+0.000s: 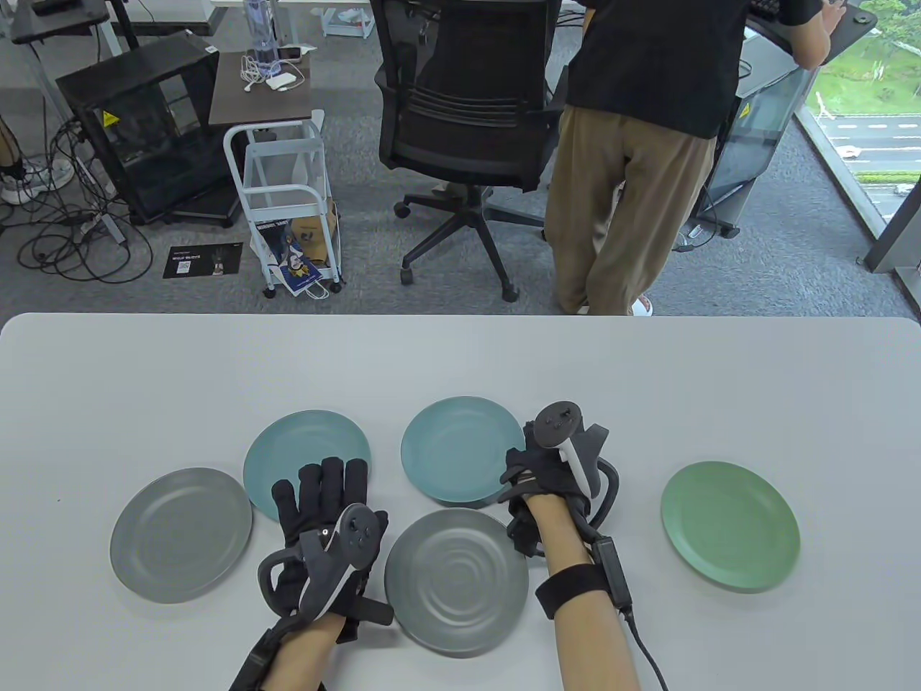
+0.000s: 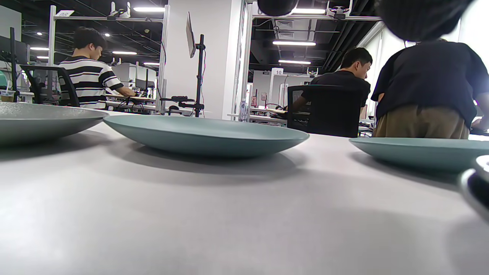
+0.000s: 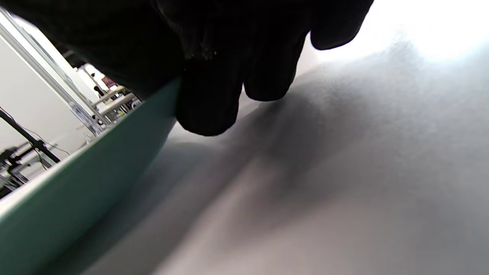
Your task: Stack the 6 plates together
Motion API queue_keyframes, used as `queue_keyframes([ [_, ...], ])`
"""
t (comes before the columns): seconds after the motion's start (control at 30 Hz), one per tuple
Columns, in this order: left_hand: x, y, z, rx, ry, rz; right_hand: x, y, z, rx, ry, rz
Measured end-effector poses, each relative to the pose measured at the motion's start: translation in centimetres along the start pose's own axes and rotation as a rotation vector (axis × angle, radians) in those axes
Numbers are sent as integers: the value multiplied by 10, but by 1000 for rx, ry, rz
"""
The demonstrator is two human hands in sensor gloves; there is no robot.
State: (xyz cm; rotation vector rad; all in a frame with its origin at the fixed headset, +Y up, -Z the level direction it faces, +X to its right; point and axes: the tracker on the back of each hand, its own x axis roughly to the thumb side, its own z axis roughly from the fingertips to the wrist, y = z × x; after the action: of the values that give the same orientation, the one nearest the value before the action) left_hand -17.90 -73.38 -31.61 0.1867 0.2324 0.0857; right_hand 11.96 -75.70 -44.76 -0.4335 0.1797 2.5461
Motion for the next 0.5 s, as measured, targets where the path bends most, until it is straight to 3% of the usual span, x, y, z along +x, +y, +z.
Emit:
queue_keyframes([
  [0.5, -2, -2, 0, -13, 6, 21, -18, -22, 16, -88, -80, -106],
])
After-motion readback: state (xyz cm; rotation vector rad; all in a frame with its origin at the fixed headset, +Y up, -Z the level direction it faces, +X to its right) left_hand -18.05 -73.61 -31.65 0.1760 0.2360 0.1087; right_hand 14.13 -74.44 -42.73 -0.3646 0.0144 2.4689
